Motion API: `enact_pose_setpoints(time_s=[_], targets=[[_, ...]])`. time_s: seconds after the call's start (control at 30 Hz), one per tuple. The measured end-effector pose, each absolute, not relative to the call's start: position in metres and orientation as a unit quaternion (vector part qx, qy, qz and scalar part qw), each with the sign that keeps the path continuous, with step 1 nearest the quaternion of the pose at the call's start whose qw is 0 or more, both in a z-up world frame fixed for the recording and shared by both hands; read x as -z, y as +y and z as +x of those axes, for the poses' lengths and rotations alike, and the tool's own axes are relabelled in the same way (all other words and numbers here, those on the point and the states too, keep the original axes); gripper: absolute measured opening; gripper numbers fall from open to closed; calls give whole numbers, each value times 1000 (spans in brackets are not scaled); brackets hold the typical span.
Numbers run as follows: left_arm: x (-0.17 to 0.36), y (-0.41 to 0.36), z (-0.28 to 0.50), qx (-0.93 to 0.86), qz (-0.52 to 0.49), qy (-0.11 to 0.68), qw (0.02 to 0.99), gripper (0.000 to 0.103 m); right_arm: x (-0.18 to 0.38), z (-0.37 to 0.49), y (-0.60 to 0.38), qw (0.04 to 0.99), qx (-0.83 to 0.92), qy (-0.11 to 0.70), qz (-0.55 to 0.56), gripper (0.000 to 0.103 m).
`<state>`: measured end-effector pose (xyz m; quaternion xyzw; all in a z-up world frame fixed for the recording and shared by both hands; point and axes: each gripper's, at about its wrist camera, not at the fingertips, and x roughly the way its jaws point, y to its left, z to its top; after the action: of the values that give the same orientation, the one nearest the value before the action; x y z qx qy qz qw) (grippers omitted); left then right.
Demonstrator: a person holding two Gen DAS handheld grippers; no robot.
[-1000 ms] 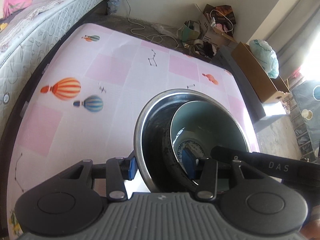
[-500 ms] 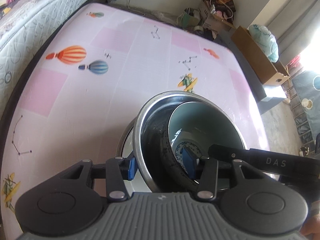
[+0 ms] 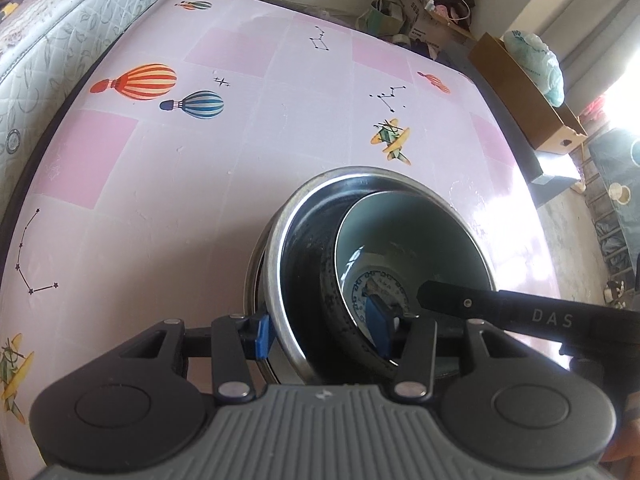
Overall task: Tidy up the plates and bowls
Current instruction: 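Lower the steel bowl onto the white plate in the stack with both grippers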
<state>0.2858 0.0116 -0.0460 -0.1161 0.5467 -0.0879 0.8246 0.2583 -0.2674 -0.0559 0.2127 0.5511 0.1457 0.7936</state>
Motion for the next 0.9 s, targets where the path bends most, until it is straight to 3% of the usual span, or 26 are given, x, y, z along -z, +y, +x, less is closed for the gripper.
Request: enact_pose_setpoints(time_s=[0.17, 0.53, 0.73, 0.83, 0.9], targets=[[47, 11, 285, 96, -122, 555, 817, 51, 57, 259, -268, 793, -146, 552, 213, 41], [25, 10, 269, 112, -103, 526, 837, 72, 37, 256, -270, 811, -146, 533, 192, 61], [10, 9, 258, 121, -81, 494, 857, 72, 26, 249, -278, 822, -145, 515, 195, 62], [10, 6, 255, 108, -60, 480, 869, 63, 23, 242, -284, 832, -140, 499, 198, 62], [13, 6, 256, 97, -55, 478, 871, 54, 23, 241, -290, 839, -128, 490, 198, 57]])
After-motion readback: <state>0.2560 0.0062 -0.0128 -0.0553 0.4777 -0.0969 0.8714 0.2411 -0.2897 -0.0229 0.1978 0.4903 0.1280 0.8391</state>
